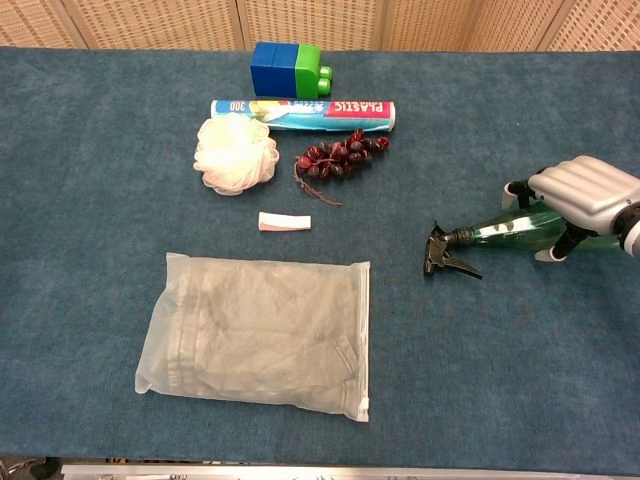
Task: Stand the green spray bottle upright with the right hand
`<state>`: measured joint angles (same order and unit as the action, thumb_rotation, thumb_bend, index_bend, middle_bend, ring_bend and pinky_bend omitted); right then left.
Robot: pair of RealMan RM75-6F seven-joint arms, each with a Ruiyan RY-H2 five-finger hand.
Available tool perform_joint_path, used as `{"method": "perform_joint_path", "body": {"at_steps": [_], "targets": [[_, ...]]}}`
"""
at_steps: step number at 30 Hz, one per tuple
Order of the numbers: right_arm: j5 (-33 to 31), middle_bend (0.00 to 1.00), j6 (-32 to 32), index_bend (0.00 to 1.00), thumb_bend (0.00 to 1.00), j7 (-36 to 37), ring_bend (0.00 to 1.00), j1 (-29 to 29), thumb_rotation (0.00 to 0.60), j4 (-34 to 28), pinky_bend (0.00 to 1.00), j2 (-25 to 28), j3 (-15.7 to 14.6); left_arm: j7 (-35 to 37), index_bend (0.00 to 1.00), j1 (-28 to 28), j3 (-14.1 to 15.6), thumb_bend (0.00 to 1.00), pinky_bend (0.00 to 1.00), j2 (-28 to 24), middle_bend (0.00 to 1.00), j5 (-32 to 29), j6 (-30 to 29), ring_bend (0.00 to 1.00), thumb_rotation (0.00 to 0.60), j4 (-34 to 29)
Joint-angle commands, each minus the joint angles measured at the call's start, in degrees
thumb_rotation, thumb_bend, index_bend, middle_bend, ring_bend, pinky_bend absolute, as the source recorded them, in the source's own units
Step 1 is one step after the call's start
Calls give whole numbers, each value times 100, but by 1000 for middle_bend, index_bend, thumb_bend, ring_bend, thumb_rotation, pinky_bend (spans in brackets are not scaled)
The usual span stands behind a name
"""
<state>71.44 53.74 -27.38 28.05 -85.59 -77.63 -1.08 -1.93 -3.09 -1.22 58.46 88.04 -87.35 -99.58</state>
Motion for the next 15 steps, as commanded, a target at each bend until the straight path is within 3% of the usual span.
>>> {"method": "perform_joint_path", "body": {"at_steps": [1,8,15], "targets": [[100,528,87,416,153,83,381,-27,600,60,410,-42,-6,-4,314,0,0,601,960,1,568,1,1,541,600,0],[353,603,276,484,166,583,461,-113,600,107,448,-32,9,-7,314,-2,-7,601,960,4,568,-11,5,541,600,7],[1046,610,900,495,165,2196,467,-337,600,312,448,-142,85,-14,314,-7,-11,601,960,11,568,-37,29,541,600,14]]}}
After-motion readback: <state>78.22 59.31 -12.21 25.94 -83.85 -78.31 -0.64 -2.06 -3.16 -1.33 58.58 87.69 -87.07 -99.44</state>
